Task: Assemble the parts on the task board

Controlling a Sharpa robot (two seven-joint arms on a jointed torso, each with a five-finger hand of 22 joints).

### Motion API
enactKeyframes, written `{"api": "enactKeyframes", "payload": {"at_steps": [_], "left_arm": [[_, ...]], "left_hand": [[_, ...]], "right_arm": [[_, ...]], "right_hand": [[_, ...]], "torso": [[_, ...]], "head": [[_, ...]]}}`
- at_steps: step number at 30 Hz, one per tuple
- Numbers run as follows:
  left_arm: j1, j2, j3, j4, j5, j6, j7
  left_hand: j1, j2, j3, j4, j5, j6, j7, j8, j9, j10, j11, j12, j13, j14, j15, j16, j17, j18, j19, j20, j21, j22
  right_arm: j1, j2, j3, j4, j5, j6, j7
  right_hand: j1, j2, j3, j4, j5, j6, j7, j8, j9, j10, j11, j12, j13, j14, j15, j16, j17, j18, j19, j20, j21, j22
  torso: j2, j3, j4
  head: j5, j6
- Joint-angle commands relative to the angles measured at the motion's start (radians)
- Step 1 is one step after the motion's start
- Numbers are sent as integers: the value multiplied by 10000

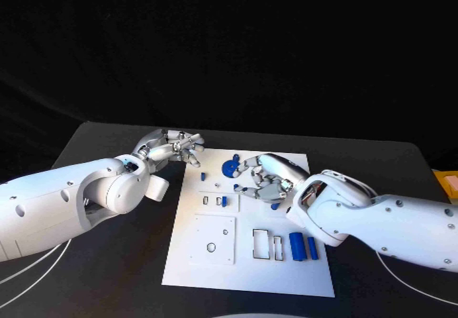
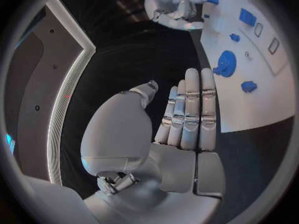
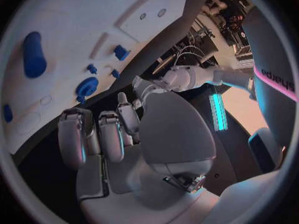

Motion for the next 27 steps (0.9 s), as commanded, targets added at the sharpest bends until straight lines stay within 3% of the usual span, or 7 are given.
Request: {"api": "enactKeyframes", "payload": {"at_steps": [1,2,4,7,12,18,27], "left_arm": [[39,114,8,-48,-2712,969,-2109],[59,147,9,-58,-3056,1107,-2404],[149,248,9,-56,-3922,1491,-3158],[308,433,9,-31,-5083,2041,-4209],[662,950,2,-129,-6500,2998,-5948],[914,1553,-59,-389,-7527,3509,-6836],[1131,2358,-208,-828,-8512,4214,-7311]], "left_hand": [[24,-42,-87,190,5,20,-174,153,233,520,-188,291,372,416,-211,1970,1678,109,307,-233,1212,746],[27,-127,-250,220,-28,24,-278,300,376,960,-356,814,759,801,-326,3745,3654,-70,721,-333,2557,2367],[-124,129,-470,559,14,-102,-439,717,748,1055,-450,2088,1832,1133,-458,5979,6283,-389,1140,-443,4659,4955],[-380,359,-727,566,6,-498,-565,1610,1479,287,-617,4790,4129,1243,-558,6734,7236,-657,1400,-489,6570,7404],[-727,646,-785,591,6,-712,-721,2531,2168,536,-740,8441,7605,1297,-665,6693,7321,-897,1966,-562,7533,8960],[-1112,685,-900,608,-1,-811,-767,2914,2438,707,-772,9495,8650,1311,-693,6669,7353,-967,2147,-584,7767,9384],[-1695,742,-1126,621,-2,-913,-842,3369,2810,662,-827,9865,8949,1319,-738,6639,7375,-978,2160,-614,7830,9485]], "right_arm": [[229,-357,5,62,2670,907,1208],[307,-476,5,57,2885,969,1252],[486,-749,7,9,3407,1114,1363],[681,-1066,8,-124,3983,1199,1468],[885,-1409,9,-486,4413,1165,1491],[944,-1518,8,-708,4514,1169,1375],[961,-1519,7,-842,4310,1092,1072]], "right_hand": [[90,-34,67,-22,88,69,-3,49,15,-74,-28,-34,-10,815,2,-43,1750,189,263,38,-27,1875],[89,-34,68,-20,101,90,-7,61,19,-66,-31,-28,-1,814,-1,-44,1748,187,269,37,-19,1881],[97,-51,68,-29,118,124,-16,81,25,-61,-38,-24,3,817,-6,-42,1755,181,283,32,-1,1894],[105,-63,72,-36,146,158,-26,101,31,-46,-47,-14,18,823,-13,-33,1779,177,293,27,12,1903],[102,-85,70,-39,195,195,-36,123,38,-26,-57,-1,35,827,-21,-29,1792,172,307,19,29,1915],[83,-109,57,-32,223,200,-39,127,38,-44,-59,-18,11,824,-26,-35,1777,178,293,14,6,1901],[2,-158,14,14,249,193,-44,126,34,-36,-63,-18,11,818,-33,-45,1754,183,284,5,-15,1891]], "torso": [[-66,39,-12],[-80,52,-22],[-99,61,-27],[-126,83,-28],[-184,129,5],[-238,177,22],[-262,211,25]], "head": [[35,-11],[47,-19],[56,-24],[72,-24],[111,-45],[125,-79],[168,-156]]}}
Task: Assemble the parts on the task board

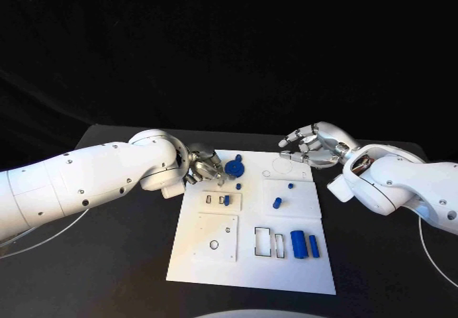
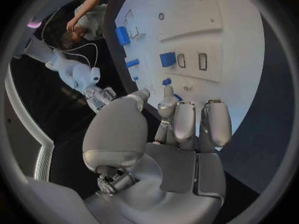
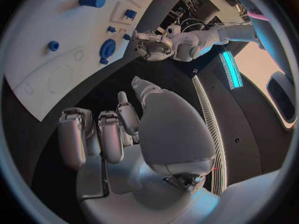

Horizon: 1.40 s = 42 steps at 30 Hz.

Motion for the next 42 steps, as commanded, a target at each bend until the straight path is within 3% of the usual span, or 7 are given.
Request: {"api": "enactKeyframes", "payload": {"at_steps": [1,5,14,24,42], "left_arm": [[54,176,-32,-102,-1045,867,-650],[94,379,-71,-179,-1216,1096,-732],[126,610,-126,-206,-1294,1639,-822],[129,744,-205,-245,-1315,2032,-871],[125,794,-239,-147,-1385,2335,-880]], "left_hand": [[-146,22,-85,17,-52,-76,-13,68,65,-19,-40,53,20,36,-44,-44,15,-198,40,-27,67,14],[-250,56,-131,17,-53,-101,-26,144,136,-38,-48,82,34,38,-50,-49,20,-200,41,-31,73,29],[-500,121,-306,19,-53,-117,-112,541,524,-47,-119,229,144,41,-107,-71,33,-206,43,-65,91,75],[-586,124,-373,20,-53,-163,-118,595,601,-79,-124,212,108,41,-112,-79,33,-206,40,-73,92,79],[-442,286,-290,-7,-46,-248,-139,711,768,-129,-141,204,75,44,-125,-88,44,-204,25,-81,90,79]], "right_arm": [[5,11,1,-27,-57,102,-182],[7,15,0,-62,-205,5,-368],[7,47,-1,-154,-323,-56,-574],[5,90,-2,-207,-337,-6,-634],[-6,129,-5,-252,-338,65,-664]], "right_hand": [[-60,-138,-28,54,70,66,13,52,13,0,-31,-18,-8,815,-35,-52,1741,186,279,4,-25,1888],[-91,-160,-47,72,97,72,7,57,14,5,-36,-18,-9,808,-38,-64,1712,194,261,0,-55,1870],[-127,-184,-66,96,161,78,-2,65,15,7,-44,-21,-13,799,-46,-79,1678,203,242,-7,-88,1851],[-155,-191,-75,117,212,76,-5,66,14,-9,-48,-38,-37,795,-50,-87,1661,213,218,-11,-128,1827],[-168,-183,-74,131,238,76,-8,68,14,-3,-50,-35,-31,795,-53,-87,1662,214,215,-14,-134,1823]], "torso": [[-10,19,-9],[-14,8,17],[2,8,10],[10,-4,9],[6,-8,10]], "head": [[27,-25],[-20,-47],[-4,-81],[25,-130],[22,-234]]}}
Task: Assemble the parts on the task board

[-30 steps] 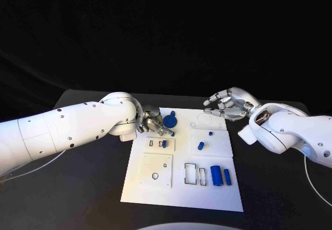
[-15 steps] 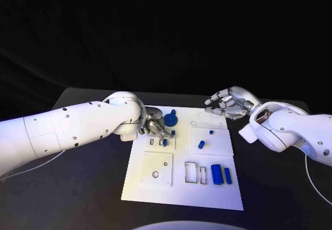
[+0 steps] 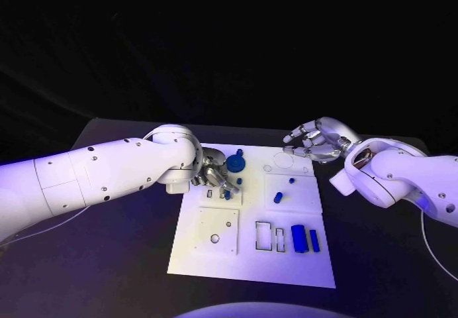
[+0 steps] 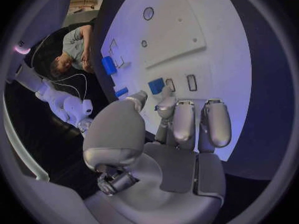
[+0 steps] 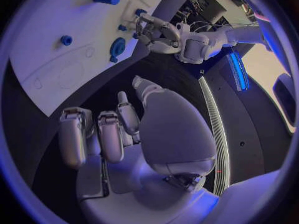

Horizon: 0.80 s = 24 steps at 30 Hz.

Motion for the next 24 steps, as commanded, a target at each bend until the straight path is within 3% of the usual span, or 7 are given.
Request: {"api": "enactKeyframes", "payload": {"at_steps": [1,14,24], "left_arm": [[8,39,0,57,-95,299,-16],[7,56,0,69,-26,310,-18],[6,88,0,19,33,324,-24]], "left_hand": [[20,86,39,-49,-45,-73,-1,55,22,-18,-30,27,-5,-4,-77,-45,17,-207,-4,-45,56,15],[333,109,232,-64,-44,-169,-5,142,186,-39,-36,51,-8,-1,-83,-60,24,-202,-29,-50,47,1],[783,157,854,-77,-43,-270,-27,190,370,-65,-57,83,-16,4,-99,-80,39,-203,-33,-58,53,25]], "right_arm": [[-7,21,0,-5,-116,125,-36],[-25,75,-3,-47,-121,189,-85],[-31,69,-4,-36,-127,225,-99]], "right_hand": [[-48,-64,11,47,63,77,-7,69,10,-4,-50,-35,-3,795,-52,-48,1663,60,215,-14,-23,1819],[-45,-36,29,57,101,75,-11,70,9,-2,-55,-38,-4,792,-57,-55,1649,64,208,-18,-38,1811],[-36,-29,38,54,119,75,-12,71,9,-13,-57,-47,-17,788,-59,-61,1636,68,197,-20,-55,1801]], "torso": [[-7,1,2],[-9,6,1],[0,6,-15]], "head": [[-18,-5],[-4,-40],[-15,-61]]}}
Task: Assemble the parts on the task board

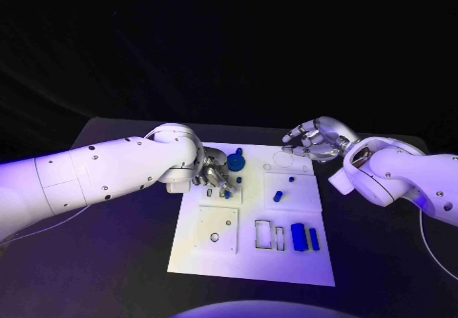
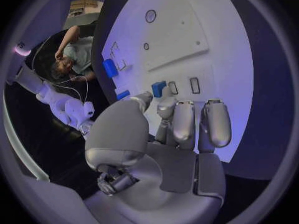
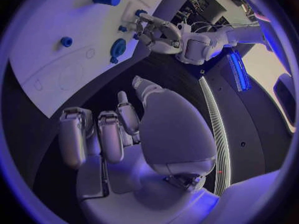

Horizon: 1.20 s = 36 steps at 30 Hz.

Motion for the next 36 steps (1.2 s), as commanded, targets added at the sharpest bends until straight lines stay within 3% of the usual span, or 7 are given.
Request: {"api": "enactKeyframes", "payload": {"at_steps": [1,6,15,21,25,30,36], "left_arm": [[7,44,2,-22,68,170,-5],[6,81,-2,-55,107,164,-6],[6,88,-6,-74,277,296,11],[5,55,-7,-62,433,381,29],[5,34,-6,-54,615,362,35],[5,-8,-4,-53,1005,212,55],[4,-145,27,23,1605,-214,104]], "left_hand": [[183,-30,176,-12,-42,-83,-3,55,41,-37,-24,41,-11,43,-66,-41,18,-202,-37,-60,50,15],[421,-129,744,-20,-41,-117,-16,58,136,-53,-39,54,-22,45,-79,-56,26,-201,-47,-69,47,18],[724,-701,2416,-140,-39,-150,-39,85,368,-84,-66,50,-85,54,-103,-79,63,-197,-67,-93,34,21],[648,-1124,3745,-642,66,-164,-59,118,551,-89,-91,38,-140,62,-122,-98,89,-194,-74,-106,25,31],[507,-1335,4484,-1196,943,-209,-70,207,724,-66,-104,29,-172,67,-136,-107,107,-193,-78,-119,23,38],[316,-1346,5206,-2008,1964,-318,-21,436,1059,-10,-80,-11,-213,71,-128,-123,128,-199,-56,-137,52,92],[166,-1313,5579,-2433,2513,-276,4,579,1292,67,-78,26,-167,76,-129,-129,146,-208,-21,-146,102,169]], "right_arm": [[-10,-1,-1,17,-114,182,-28],[-11,-3,-1,23,-114,197,-34],[-13,-4,-1,23,-115,218,-37],[-18,-6,-2,26,-115,203,-30],[-21,-5,-2,25,-113,193,-18],[-26,-11,-2,25,-108,173,-7],[-28,-24,-2,25,-104,138,1]], "right_hand": [[-36,-29,9,27,62,75,-12,31,11,-13,-57,-47,-7,788,-59,-61,1636,69,197,-20,-56,1804],[-30,-25,16,26,78,74,-13,32,11,-8,-59,-45,-2,788,-61,-62,1634,68,199,-22,-55,1805],[-29,-21,19,28,91,73,-12,32,11,-10,-59,-47,-5,787,-62,-64,1632,73,187,-23,-75,1793],[-29,-21,19,28,91,73,-12,32,11,-10,-59,-47,-5,787,-62,-64,1632,73,187,-23,-75,1793],[-32,-16,23,32,110,69,-11,30,9,-6,-59,-45,-2,784,-63,-69,1620,76,181,-25,-85,1787],[-32,-16,23,32,110,69,-11,30,9,-6,-59,-45,-2,784,-63,-69,1620,76,181,-25,-85,1787],[-32,-16,23,32,110,69,-11,30,9,-6,-59,-45,-2,784,-63,-69,1620,76,181,-25,-85,1787]], "torso": [[9,-2,-3],[3,-5,5],[-2,-3,18],[-5,-4,18],[-2,-6,22],[3,-7,19],[3,-4,23]], "head": [[-13,-5],[-33,-27],[-46,-46],[-42,-53],[-51,-33],[-38,-22],[-37,-18]]}}
